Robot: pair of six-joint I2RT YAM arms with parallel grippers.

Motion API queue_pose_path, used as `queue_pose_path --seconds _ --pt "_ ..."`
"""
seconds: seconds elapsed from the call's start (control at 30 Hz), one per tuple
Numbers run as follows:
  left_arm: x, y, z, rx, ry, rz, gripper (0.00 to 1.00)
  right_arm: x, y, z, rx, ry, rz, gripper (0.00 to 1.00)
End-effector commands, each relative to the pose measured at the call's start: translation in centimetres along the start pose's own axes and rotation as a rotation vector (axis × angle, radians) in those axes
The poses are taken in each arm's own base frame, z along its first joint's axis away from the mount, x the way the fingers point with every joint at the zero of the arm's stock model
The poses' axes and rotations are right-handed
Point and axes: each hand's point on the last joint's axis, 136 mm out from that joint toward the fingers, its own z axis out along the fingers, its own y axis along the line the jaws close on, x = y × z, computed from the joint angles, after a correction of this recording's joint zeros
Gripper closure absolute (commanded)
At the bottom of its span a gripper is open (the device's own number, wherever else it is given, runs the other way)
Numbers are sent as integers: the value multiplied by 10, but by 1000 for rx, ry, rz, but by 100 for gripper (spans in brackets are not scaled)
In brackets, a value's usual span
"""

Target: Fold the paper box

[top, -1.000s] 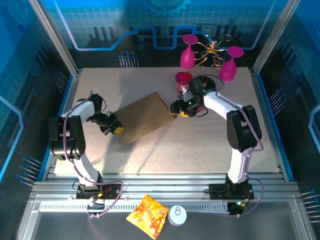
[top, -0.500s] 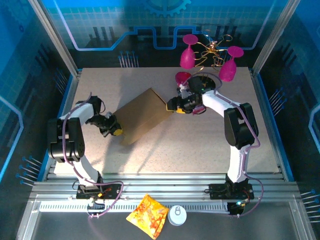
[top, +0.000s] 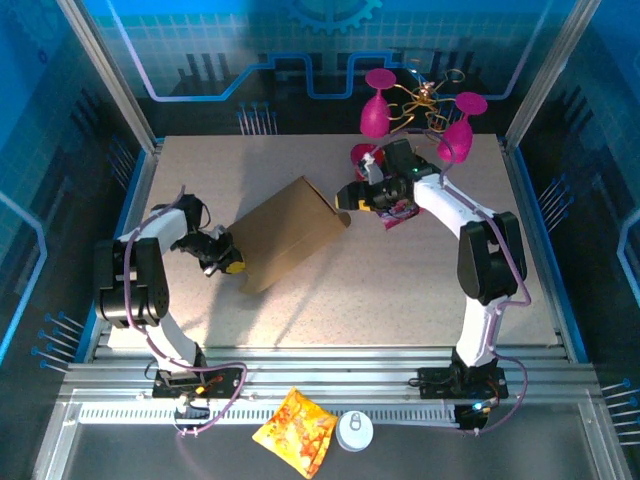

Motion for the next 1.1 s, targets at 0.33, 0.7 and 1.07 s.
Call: queue_pose_path --seconds 0.33,0.7,1.07 --pt "21 36 10 -131 73 -66 100 -4 -5 58 -32 173 -31 14" --pt "21 38 11 -145 82 -73 100 1 21 81 -234 251 1 7" --pt "17 38 8 -151 68 -62 100 2 33 84 -307 277 54 28"
